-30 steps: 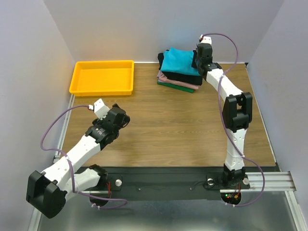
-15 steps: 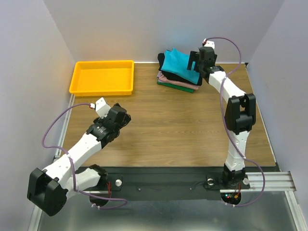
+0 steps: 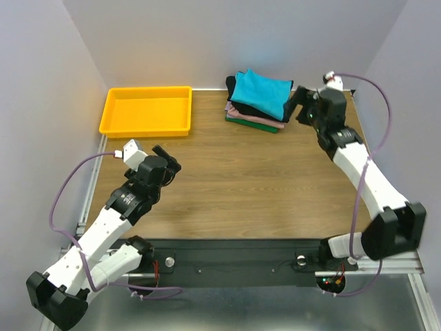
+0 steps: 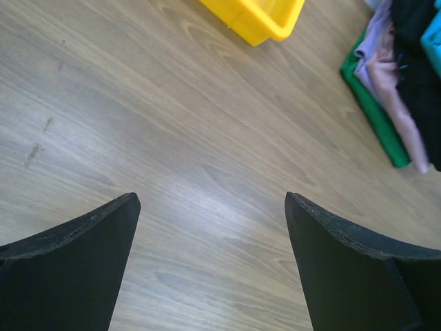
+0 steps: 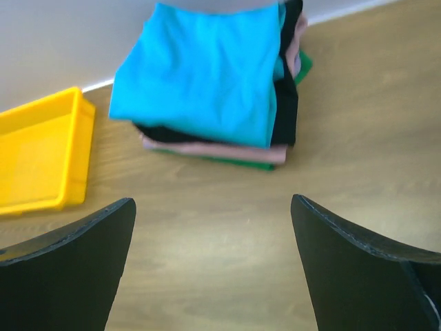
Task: Fold and stack the t-shirts
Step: Neatly place the folded tshirt to the corner
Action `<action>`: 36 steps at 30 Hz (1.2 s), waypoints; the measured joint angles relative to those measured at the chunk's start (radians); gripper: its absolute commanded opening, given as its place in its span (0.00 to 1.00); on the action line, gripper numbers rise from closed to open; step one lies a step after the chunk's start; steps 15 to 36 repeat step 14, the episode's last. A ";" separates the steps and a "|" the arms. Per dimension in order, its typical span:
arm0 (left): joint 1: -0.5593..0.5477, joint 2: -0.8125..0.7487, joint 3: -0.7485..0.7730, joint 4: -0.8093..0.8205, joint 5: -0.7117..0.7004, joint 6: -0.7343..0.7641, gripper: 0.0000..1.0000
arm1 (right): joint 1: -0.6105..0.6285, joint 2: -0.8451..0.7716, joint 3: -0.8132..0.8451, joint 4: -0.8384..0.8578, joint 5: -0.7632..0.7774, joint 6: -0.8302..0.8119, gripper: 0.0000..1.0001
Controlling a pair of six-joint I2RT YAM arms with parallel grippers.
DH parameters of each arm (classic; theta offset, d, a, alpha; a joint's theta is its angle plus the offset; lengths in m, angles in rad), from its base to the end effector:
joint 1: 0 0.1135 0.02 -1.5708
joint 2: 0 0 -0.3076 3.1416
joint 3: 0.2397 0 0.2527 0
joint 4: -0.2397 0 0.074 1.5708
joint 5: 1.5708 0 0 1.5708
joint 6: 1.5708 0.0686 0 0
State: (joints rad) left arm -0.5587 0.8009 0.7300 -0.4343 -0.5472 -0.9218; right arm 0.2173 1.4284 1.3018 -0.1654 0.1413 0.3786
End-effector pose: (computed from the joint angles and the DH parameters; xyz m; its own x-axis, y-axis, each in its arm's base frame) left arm 0.1639 -0.0604 0.3126 -0.3011 -0.6141 -0.7295 -0.2867 0.7879 -0.5450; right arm 0.3569 0.0689 0.4057 -0.2914 0.3104 -0.9048 0.0280 0.9482 0.3163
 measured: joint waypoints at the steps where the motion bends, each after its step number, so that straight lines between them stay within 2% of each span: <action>1: 0.000 -0.016 0.000 0.000 -0.002 0.000 0.98 | 0.000 -0.044 -0.048 -0.002 -0.008 0.016 1.00; 8: 0.004 -0.053 -0.005 -0.003 -0.013 -0.020 0.98 | 0.000 -0.385 -0.525 -0.021 -0.071 0.174 1.00; 12: 0.005 -0.071 -0.026 0.006 -0.010 -0.024 0.98 | 0.000 -0.546 -0.701 -0.057 -0.071 0.217 1.00; 14: 0.005 -0.077 -0.033 0.008 -0.011 -0.027 0.99 | 0.000 -0.599 -0.734 -0.068 -0.071 0.224 1.00; 36: 0.005 -0.077 -0.033 0.008 -0.011 -0.027 0.99 | 0.000 -0.599 -0.734 -0.068 -0.071 0.224 1.00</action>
